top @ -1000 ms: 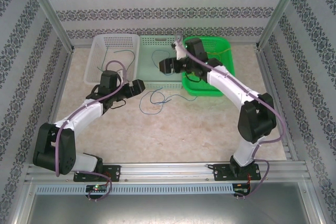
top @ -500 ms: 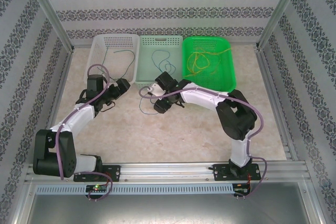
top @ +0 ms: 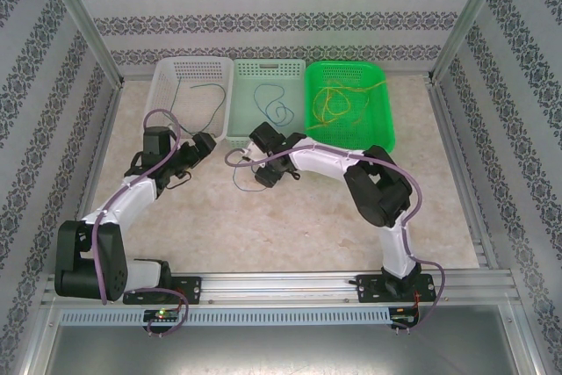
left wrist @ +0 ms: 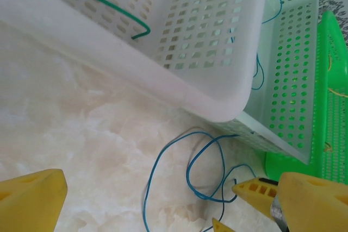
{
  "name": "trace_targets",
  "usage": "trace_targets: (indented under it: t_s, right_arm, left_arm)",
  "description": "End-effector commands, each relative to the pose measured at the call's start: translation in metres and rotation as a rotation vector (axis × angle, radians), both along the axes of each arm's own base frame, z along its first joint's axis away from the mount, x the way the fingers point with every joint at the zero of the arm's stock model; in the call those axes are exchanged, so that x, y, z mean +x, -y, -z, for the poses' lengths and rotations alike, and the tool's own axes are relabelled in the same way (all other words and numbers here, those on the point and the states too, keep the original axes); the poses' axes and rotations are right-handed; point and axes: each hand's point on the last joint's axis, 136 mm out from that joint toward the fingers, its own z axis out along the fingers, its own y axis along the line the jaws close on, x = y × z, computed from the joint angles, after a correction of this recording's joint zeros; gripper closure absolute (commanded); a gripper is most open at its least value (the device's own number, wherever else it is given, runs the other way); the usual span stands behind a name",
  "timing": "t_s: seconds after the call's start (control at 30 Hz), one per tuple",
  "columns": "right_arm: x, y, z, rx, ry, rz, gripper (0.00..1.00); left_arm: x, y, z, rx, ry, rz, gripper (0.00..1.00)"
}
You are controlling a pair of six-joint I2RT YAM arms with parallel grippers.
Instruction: Untangle the cables
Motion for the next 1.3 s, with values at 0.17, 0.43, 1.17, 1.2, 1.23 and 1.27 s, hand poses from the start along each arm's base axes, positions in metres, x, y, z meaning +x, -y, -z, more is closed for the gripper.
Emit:
trace_targets:
  t_s: [0.17,0.43,1.17,1.2,1.23,1.27]
  right_arm:
    - [-0.001,0.003,0.023,-0.103,-0.033,-0.006,0.63]
    - [0.001,0.007,0.023,-0.119,-0.022,0.013,0.80]
    - [-0.046,-0.024,-0.117,0.401,-0.103,0.001,1.00]
    - [-0.047,-0.025,-0.119,0.414,-0.110,0.001,1.00]
    - [-0.047,-0.026,-0.121,0.429,-0.119,0.007,1.00]
    - [-0.048,-0.029,-0.124,0.447,-0.126,0.009,1.00]
  left_arm:
    - [-0.002,-0.004,-0.005,-0.013,0.022,-0.011,0.01]
    - [-0.002,-0.004,-0.006,-0.019,0.027,-0.014,0.01]
    - [0.005,0.019,-0.039,-0.137,0.144,0.088,0.00]
    - [0.006,0.022,-0.043,-0.157,0.153,0.097,0.00]
    - [0.007,0.027,-0.047,-0.182,0.166,0.110,0.00]
    - [0.008,0.032,-0.052,-0.208,0.179,0.124,0.00]
